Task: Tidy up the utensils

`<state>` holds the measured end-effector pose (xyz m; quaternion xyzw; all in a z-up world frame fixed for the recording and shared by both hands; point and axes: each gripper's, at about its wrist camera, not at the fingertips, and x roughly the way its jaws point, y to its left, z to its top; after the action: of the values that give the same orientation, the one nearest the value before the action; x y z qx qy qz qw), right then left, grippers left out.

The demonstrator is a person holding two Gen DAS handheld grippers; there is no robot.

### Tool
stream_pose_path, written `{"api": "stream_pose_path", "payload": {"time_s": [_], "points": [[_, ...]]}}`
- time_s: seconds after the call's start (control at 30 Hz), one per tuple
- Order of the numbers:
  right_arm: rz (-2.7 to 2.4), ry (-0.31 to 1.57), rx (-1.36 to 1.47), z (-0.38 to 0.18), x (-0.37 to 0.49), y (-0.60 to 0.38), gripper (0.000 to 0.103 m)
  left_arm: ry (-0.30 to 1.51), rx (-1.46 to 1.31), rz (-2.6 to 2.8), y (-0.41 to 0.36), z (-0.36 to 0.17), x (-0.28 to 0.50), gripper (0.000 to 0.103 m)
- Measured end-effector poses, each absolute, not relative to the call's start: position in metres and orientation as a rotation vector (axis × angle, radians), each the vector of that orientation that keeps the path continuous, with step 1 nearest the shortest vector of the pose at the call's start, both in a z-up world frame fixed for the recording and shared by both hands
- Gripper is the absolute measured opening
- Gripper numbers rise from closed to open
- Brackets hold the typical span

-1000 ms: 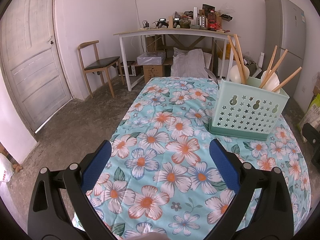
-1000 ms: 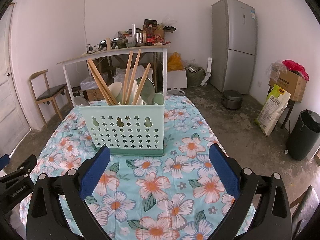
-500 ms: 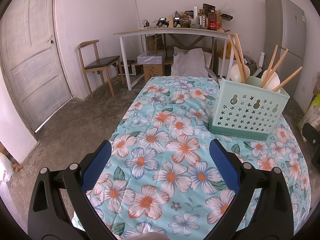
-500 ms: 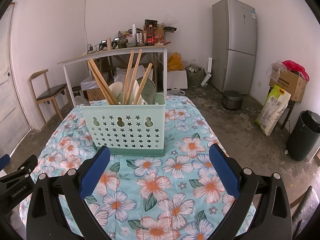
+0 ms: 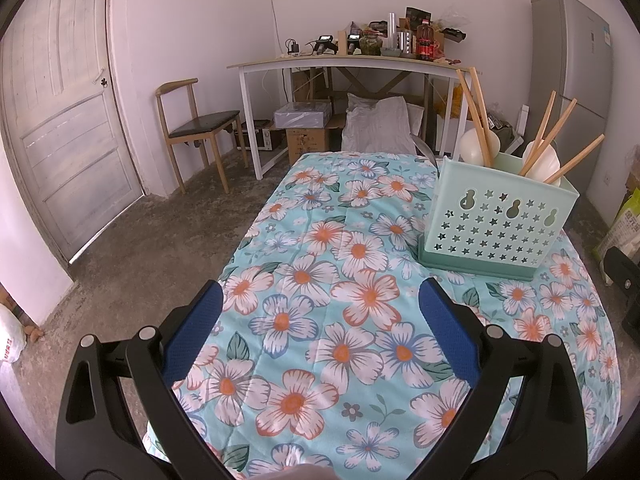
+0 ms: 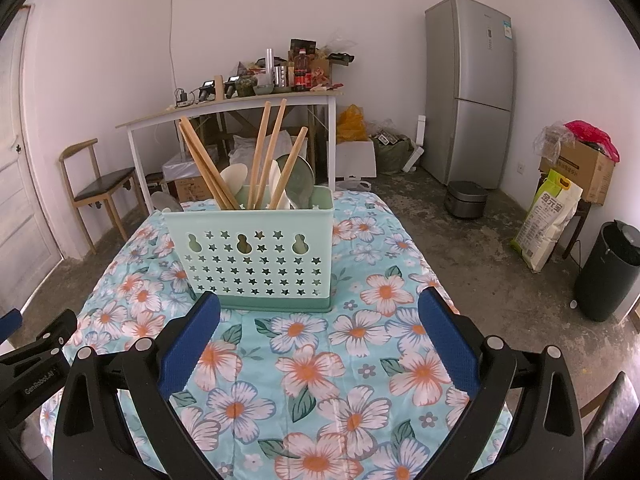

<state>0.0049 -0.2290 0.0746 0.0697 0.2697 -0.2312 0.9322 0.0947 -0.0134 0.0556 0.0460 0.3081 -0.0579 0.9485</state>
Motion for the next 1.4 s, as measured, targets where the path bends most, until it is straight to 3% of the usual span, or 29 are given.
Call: {"api": "stream_pose_path", "payload": {"time_s": [1.4], "points": [[-0.469,0.552,0.148,0.0746,0.0053,-0.2263,0.096,0.630,0.093,-0.120,-0.0135,0.0559,0.0948,0.095]]}}
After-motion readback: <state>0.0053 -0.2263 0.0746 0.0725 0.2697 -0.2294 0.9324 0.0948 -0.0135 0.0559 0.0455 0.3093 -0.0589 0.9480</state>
